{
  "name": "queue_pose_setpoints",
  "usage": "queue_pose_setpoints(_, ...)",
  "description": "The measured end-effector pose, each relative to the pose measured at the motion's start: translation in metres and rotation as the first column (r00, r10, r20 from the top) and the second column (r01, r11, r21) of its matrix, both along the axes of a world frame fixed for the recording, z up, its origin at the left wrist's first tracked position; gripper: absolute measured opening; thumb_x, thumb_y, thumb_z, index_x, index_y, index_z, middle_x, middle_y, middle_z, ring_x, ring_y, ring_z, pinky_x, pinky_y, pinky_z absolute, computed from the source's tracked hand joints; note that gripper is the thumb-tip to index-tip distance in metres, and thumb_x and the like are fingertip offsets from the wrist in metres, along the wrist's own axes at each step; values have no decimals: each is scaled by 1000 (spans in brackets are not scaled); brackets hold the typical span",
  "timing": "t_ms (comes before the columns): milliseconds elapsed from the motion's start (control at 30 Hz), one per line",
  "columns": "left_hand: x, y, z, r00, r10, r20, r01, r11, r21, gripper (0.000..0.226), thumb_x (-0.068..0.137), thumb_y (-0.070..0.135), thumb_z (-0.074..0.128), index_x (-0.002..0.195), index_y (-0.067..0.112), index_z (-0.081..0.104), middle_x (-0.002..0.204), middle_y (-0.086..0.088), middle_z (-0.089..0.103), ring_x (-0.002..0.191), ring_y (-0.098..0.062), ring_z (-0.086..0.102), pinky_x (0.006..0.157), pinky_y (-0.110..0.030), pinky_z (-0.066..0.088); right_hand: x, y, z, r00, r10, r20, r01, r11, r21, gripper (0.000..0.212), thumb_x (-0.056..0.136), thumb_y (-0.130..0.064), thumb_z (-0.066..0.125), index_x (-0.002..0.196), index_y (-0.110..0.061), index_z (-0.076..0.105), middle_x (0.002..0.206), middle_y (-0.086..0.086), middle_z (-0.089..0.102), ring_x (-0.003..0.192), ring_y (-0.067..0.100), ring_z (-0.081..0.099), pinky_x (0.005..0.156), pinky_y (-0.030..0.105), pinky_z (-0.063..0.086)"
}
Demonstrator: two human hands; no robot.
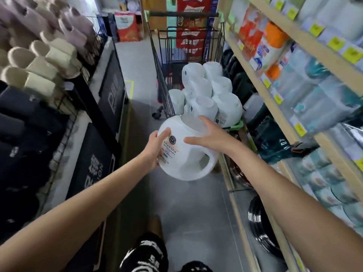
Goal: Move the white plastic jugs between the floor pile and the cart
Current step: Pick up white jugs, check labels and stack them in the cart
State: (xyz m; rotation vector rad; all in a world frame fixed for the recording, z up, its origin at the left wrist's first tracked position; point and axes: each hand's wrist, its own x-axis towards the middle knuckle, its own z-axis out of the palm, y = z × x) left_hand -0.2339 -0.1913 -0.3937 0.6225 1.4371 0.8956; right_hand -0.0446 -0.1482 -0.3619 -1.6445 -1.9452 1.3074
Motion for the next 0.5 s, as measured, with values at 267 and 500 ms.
queue_pose_setpoints(267, -50, 137, 2, 979, -177, -103, 181, 983, 22, 46, 95, 44, 49, 133, 20, 37, 116, -4, 59, 88, -14, 56, 74, -35, 46, -42, 111, -2, 996, -43, 76, 52, 992, -117, 130, 52, -75, 73, 153, -37, 1, 162, -6, 9, 147, 19, 16, 117, 45, 25)
queue_pose_setpoints(500, -53, 242, -7, 963, -255, -88, 255, 967, -9, 58, 94, 44, 52, 143, 24, 27, 112, 0, 52, 86, -11, 52, 86, -39, 42, -49, 194, -22, 973, -229, -5, 229, 972, -47, 102, 70, -49, 79, 152, -33, 21, 153, 0, 25, 140, 19, 29, 102, 29, 31)
